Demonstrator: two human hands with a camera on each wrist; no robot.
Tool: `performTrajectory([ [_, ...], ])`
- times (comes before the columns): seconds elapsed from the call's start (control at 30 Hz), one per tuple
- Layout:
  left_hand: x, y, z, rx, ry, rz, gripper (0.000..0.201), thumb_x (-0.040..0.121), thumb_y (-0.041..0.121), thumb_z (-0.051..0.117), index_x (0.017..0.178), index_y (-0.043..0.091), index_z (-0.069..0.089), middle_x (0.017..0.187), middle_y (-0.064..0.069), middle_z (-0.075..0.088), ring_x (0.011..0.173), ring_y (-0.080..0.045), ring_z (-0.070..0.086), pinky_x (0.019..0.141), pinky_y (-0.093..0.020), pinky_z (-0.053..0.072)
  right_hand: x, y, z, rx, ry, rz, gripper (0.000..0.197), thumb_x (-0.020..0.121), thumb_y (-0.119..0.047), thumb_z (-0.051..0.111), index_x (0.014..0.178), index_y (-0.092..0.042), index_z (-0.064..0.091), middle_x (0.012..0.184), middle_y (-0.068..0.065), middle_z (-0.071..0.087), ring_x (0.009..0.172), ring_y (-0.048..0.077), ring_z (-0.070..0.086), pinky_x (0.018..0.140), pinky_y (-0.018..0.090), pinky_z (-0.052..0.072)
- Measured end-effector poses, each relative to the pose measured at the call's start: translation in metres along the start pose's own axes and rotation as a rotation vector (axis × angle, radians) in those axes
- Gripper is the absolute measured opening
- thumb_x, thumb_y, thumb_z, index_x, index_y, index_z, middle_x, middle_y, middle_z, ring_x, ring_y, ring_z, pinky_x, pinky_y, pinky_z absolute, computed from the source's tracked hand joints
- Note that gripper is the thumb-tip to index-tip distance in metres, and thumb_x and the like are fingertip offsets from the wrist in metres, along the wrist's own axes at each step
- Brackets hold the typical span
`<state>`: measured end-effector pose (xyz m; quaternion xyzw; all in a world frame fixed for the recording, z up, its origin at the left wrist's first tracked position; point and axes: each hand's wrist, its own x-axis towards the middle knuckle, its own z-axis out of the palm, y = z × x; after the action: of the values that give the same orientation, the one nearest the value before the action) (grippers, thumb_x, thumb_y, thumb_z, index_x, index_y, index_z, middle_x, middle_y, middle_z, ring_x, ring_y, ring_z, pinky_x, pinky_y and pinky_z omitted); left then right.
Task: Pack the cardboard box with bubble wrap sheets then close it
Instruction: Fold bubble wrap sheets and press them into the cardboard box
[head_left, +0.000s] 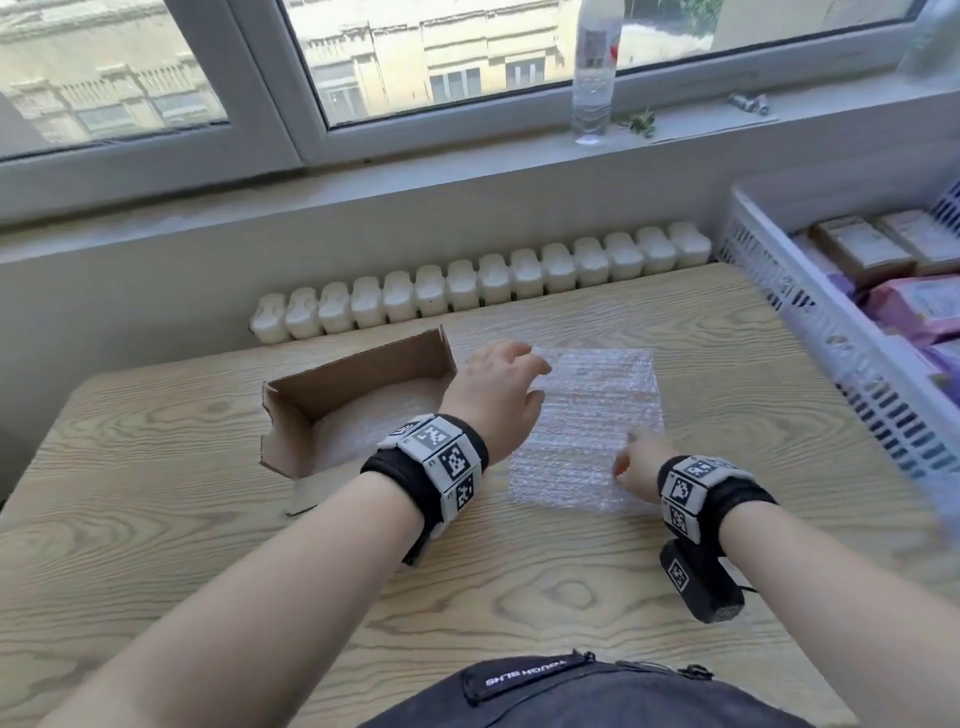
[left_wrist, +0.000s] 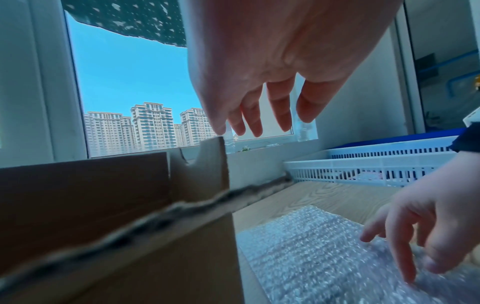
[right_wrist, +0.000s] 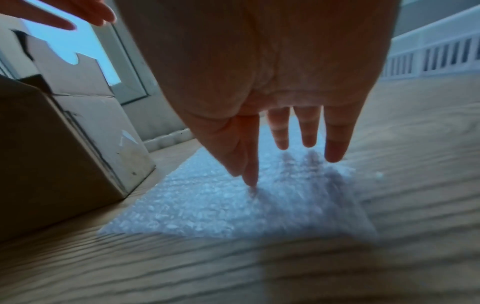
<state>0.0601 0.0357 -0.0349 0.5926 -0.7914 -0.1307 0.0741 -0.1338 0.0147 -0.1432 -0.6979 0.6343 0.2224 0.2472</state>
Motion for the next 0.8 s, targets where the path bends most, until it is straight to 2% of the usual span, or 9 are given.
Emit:
performTrajectory([
  [0.13,0.006,0.005,0.007,0.009,-0.054,0.01,0.036,0.097,0.027,0.042,0.132,0.021,0.049,0.146,-0.001,0.039,0.137,-0.022,0.031,0.113,-0.037,0.027,0.016,0.003,0.008,-0.013,0.046,-0.023,0.027,0.089,-0.019,0.052,0.112,-0.016,0.067,0.129,0.0,0.055,0.118,0.025,0.054,0.1,0.033,0.045],
  [0.23,0.007,0.005,0.006,0.016,-0.075,0.004,0.036,0.097,0.027,0.042,0.132,0.021,0.049,0.146,0.0,0.039,0.137,-0.022,0.031,0.112,-0.036,0.026,0.019,-0.001,0.002,-0.045,0.055,-0.008,0.029,0.091,-0.013,0.052,0.118,-0.011,0.063,0.129,0.004,0.056,0.115,0.025,0.057,0.099,0.034,0.047],
  [0.33,0.007,0.001,0.001,0.0,-0.051,-0.008,0.037,0.097,0.026,0.043,0.132,0.02,0.049,0.144,0.0,0.041,0.135,-0.021,0.033,0.111,-0.034,0.027,0.005,-0.004,-0.024,0.055,0.187,0.007,0.032,0.09,-0.007,0.048,0.114,-0.014,0.068,0.126,0.005,0.061,0.117,0.024,0.058,0.099,0.032,0.046],
  [0.4,0.008,-0.001,-0.007,-0.033,-0.014,-0.027,0.039,0.097,0.025,0.044,0.135,0.019,0.047,0.144,-0.001,0.042,0.135,-0.02,0.033,0.11,-0.033,0.027,-0.011,-0.008,-0.052,0.17,0.355,-0.002,0.033,0.089,-0.005,0.047,0.108,-0.02,0.071,0.122,0.001,0.065,0.117,0.021,0.058,0.101,0.032,0.043],
  [0.47,0.01,-0.005,-0.017,-0.08,0.019,-0.068,0.046,0.096,0.027,0.045,0.141,0.018,0.038,0.146,-0.001,0.039,0.138,-0.019,0.03,0.111,-0.032,0.026,-0.029,-0.014,-0.081,0.331,0.498,-0.055,0.033,0.088,-0.003,0.046,0.098,-0.02,0.073,0.118,0.001,0.065,0.114,0.021,0.058,0.101,0.032,0.042],
  [0.6,0.013,-0.015,-0.049,-0.223,0.146,-0.17,0.073,0.09,0.034,0.058,0.149,0.017,0.018,0.154,-0.005,0.025,0.142,-0.02,0.022,0.116,-0.034,0.021,-0.062,-0.029,-0.14,0.589,0.701,-0.232,0.029,0.08,0.0,0.048,0.071,-0.02,0.067,0.096,0.003,0.064,0.091,0.016,0.056,0.079,0.021,0.04],
  [0.67,0.012,-0.022,-0.07,-0.343,0.235,-0.224,0.088,0.083,0.036,0.068,0.149,0.02,0.013,0.154,-0.006,0.021,0.141,-0.021,0.024,0.115,-0.035,0.023,-0.081,-0.034,-0.166,0.665,0.762,-0.327,0.03,0.076,0.002,0.053,0.061,-0.023,0.061,0.084,0.001,0.063,0.085,0.013,0.055,0.076,0.02,0.039],
  [0.73,0.009,-0.03,-0.093,-0.473,0.308,-0.246,0.095,0.075,0.036,0.076,0.148,0.024,0.016,0.151,-0.002,0.027,0.136,-0.019,0.031,0.112,-0.034,0.028,-0.1,-0.039,-0.188,0.703,0.793,-0.399,0.033,0.075,0.002,0.056,0.057,-0.026,0.059,0.08,-0.002,0.063,0.088,0.012,0.057,0.08,0.021,0.041],
  [0.8,0.005,-0.036,-0.112,-0.588,0.345,-0.227,0.084,0.074,0.03,0.078,0.143,0.022,0.03,0.136,0.003,0.043,0.124,-0.014,0.043,0.105,-0.031,0.036,-0.114,-0.043,-0.204,0.699,0.804,-0.458,0.028,0.078,0.002,0.058,0.062,-0.021,0.062,0.08,-0.004,0.063,0.089,0.01,0.056,0.081,0.021,0.04],
])
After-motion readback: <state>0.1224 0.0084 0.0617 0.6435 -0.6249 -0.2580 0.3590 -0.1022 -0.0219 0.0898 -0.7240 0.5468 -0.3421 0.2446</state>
